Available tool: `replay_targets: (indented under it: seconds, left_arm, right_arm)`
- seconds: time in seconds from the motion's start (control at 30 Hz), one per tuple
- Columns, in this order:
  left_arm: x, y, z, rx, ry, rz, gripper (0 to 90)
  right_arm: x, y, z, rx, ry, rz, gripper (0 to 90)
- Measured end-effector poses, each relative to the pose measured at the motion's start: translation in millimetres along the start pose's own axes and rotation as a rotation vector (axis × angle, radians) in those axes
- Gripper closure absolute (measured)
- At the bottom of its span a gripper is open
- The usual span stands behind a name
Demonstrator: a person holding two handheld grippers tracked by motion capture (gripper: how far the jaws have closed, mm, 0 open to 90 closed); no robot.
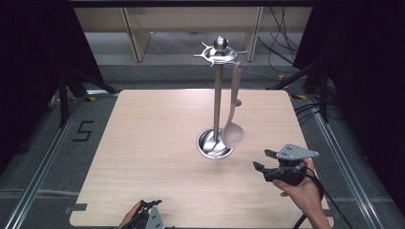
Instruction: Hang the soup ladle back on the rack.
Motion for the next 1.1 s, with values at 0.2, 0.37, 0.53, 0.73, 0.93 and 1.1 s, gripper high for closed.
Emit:
replay_targets:
  seconds: [0.2,0.37,0.53,0.73,0.93,1.1]
  left_arm:
    - [-0.4,-2.1,0.4,0.003,0.015,-0.020,15.0]
    - [-1.0,-0.4,0.0,-0.011,0.013,-0.002,15.0]
    - [1.1,-1.4,0.4,-0.006,0.016,-0.010,15.0]
    - [1.5,-3.2,0.9,-0.001,0.014,-0.016,15.0]
    - [1.3,-2.8,0.3,-0.006,0.014,-0.006,15.0]
    - [2.3,0.6,0.3,-0.014,0.013,-0.009,15.0]
  right_arm:
    - [11.2,-1.6,-0.6,-0.005,0.015,-0.036,38.3]
    - [9.4,-3.2,1.8,-0.002,0.002,-0.015,37.8]
    - [12.0,-3.6,0.9,-0.001,-0.013,-0.009,37.6]
    - [20.9,-5.1,-0.6,0.000,-0.014,-0.030,37.1]
    - [30.1,-6.7,-3.4,-0.004,-0.015,-0.044,36.7]
    - [34.7,-9.0,-2.6,-0.007,-0.013,-0.045,36.1]
Point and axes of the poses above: each handheld gripper's, and its own axes: y roughly forward along the jaws, x roughly out of its underside, z roughly to its right, the point moved 10 cm from there along y, roughly forward along the jaws, and after that the axes turned 15 degrees about x, right-handed, at the moved point
